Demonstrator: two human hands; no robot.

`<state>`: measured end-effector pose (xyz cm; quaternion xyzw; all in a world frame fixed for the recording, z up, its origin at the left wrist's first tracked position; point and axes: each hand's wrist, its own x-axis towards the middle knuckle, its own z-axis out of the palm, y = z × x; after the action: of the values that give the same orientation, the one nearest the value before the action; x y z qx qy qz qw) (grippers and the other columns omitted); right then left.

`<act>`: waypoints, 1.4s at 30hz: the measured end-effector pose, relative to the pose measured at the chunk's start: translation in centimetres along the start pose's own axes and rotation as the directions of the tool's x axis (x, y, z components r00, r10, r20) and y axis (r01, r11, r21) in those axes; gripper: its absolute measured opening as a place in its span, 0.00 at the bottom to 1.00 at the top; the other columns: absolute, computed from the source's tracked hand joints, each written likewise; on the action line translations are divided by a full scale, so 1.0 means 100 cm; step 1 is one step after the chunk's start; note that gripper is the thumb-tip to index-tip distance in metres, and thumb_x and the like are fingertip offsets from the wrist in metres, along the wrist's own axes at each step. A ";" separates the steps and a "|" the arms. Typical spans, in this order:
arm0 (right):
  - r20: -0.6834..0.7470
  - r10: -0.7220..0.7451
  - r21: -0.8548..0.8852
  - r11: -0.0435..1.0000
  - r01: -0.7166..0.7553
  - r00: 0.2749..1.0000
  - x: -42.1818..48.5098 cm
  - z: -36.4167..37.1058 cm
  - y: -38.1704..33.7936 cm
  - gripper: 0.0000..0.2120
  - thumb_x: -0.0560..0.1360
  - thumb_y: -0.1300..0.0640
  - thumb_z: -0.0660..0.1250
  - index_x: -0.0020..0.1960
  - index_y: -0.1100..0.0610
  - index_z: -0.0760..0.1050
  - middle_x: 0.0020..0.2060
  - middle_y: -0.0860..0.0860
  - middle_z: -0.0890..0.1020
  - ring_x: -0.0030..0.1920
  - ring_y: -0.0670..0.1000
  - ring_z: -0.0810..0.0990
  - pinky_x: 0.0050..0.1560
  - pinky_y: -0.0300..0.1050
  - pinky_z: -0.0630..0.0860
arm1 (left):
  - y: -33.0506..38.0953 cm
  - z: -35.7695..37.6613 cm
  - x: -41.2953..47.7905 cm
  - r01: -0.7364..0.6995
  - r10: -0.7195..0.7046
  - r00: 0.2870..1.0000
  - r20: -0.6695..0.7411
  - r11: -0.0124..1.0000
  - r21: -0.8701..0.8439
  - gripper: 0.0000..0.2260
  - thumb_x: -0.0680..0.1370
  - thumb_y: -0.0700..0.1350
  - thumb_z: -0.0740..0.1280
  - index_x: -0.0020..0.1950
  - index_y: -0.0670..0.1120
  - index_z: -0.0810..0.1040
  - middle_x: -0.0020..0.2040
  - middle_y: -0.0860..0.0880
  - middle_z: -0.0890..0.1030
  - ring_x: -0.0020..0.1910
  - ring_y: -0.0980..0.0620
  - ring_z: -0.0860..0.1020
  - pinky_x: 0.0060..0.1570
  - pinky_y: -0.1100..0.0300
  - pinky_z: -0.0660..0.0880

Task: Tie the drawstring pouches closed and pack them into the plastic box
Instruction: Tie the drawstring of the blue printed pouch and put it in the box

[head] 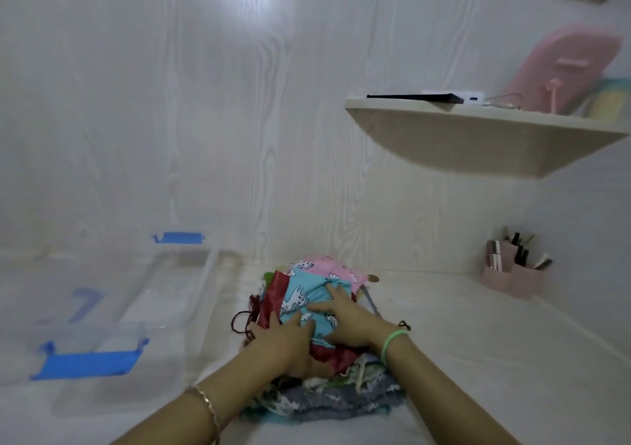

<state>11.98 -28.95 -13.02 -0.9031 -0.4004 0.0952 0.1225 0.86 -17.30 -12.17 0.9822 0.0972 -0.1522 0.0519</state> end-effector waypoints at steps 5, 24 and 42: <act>-0.119 -0.012 0.229 0.973 0.040 0.993 0.000 -0.025 -0.015 0.21 0.72 0.56 0.70 0.65 0.50 0.77 0.70 0.51 0.70 0.70 0.51 0.68 0.71 0.42 0.62 | -0.024 -0.017 0.000 -0.026 0.017 0.994 -0.107 0.996 -0.084 0.30 0.76 0.69 0.51 0.59 0.46 0.74 0.61 0.43 0.76 0.58 0.42 0.75 0.59 0.45 0.72; -0.461 0.006 0.323 0.933 0.161 0.887 -0.035 -0.120 -0.009 0.11 0.74 0.52 0.72 0.36 0.57 0.81 0.25 0.50 0.76 0.27 0.47 0.70 0.29 0.44 0.67 | -0.041 -0.113 -0.028 -0.059 -0.082 0.760 -0.644 0.979 -0.195 0.09 0.77 0.44 0.67 0.52 0.43 0.84 0.48 0.42 0.84 0.48 0.43 0.81 0.46 0.57 0.74; -0.400 0.236 0.902 0.275 0.334 0.886 -0.040 -0.108 0.033 0.14 0.75 0.67 0.61 0.31 0.61 0.69 0.25 0.52 0.70 0.33 0.52 0.67 0.39 0.44 0.68 | -0.119 -0.127 -0.092 -0.225 0.082 0.728 -0.681 0.966 -0.124 0.08 0.75 0.49 0.70 0.48 0.47 0.85 0.39 0.58 0.78 0.38 0.62 0.76 0.37 0.73 0.67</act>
<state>14.54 -35.64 -3.47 -0.6246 -0.2479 0.0955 0.7343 -6.52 -5.60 1.86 0.9653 0.0422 0.2265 0.1233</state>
